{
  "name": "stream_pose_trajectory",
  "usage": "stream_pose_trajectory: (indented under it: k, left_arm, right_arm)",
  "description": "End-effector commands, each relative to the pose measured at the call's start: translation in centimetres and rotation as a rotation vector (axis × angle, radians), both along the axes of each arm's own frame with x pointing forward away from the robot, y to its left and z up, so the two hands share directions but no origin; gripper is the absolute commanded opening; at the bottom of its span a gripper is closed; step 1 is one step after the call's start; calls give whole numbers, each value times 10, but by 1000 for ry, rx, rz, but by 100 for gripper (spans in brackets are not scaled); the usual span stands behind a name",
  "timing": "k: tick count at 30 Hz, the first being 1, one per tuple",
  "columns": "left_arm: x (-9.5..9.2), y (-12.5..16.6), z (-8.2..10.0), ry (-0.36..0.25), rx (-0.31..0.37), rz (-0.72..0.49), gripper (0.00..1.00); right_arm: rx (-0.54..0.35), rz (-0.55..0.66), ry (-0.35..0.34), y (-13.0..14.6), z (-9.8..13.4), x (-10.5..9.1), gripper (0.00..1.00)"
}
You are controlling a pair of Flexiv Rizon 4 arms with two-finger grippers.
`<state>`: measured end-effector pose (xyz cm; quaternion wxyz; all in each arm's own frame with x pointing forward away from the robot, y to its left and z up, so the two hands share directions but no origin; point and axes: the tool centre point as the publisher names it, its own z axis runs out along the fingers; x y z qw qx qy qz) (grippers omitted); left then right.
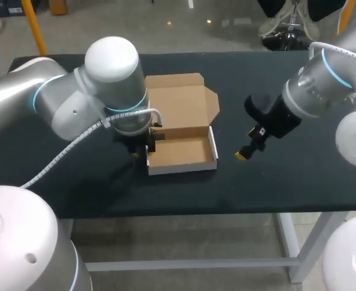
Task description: Assemble the packaging by folding the flat box into shape, placing the metal phone stand inside, and closing the box properly
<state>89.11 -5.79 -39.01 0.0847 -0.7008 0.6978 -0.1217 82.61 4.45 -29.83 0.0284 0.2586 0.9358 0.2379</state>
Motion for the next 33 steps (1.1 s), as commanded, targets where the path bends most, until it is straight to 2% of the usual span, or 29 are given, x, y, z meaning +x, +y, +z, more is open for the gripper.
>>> stream_pose_trajectory:
  k: [1,6,8,13,19,22,24,30,33]
  left_arm:
    - [-4,0,-1,-6,14,-11,16]
    - [-5,0,-4,-6,32,-22,7]
    - [-6,0,-4,-10,43,-27,7]
    - [-7,0,-4,-17,62,-36,29]
    - [-8,2,3,-24,56,-40,33]
    - [-10,4,8,-22,35,-38,40]
    - [-13,5,14,-14,5,-43,48]
    - [-22,13,38,-4,-93,-77,100]
    - [-30,19,54,-2,-142,-100,100]
  right_arm:
    - [-3,-1,4,0,1,1,100]
    - [-8,-3,3,2,2,2,100]
    - [-10,-3,3,2,2,2,100]
    - [-15,-5,5,3,2,3,100]
    - [-16,-5,5,4,2,4,100]
    - [-14,-7,5,4,2,4,100]
    - [-12,-14,5,4,3,4,100]
    - [-2,-34,2,1,6,3,100]
    - [6,-46,-2,0,8,3,100]
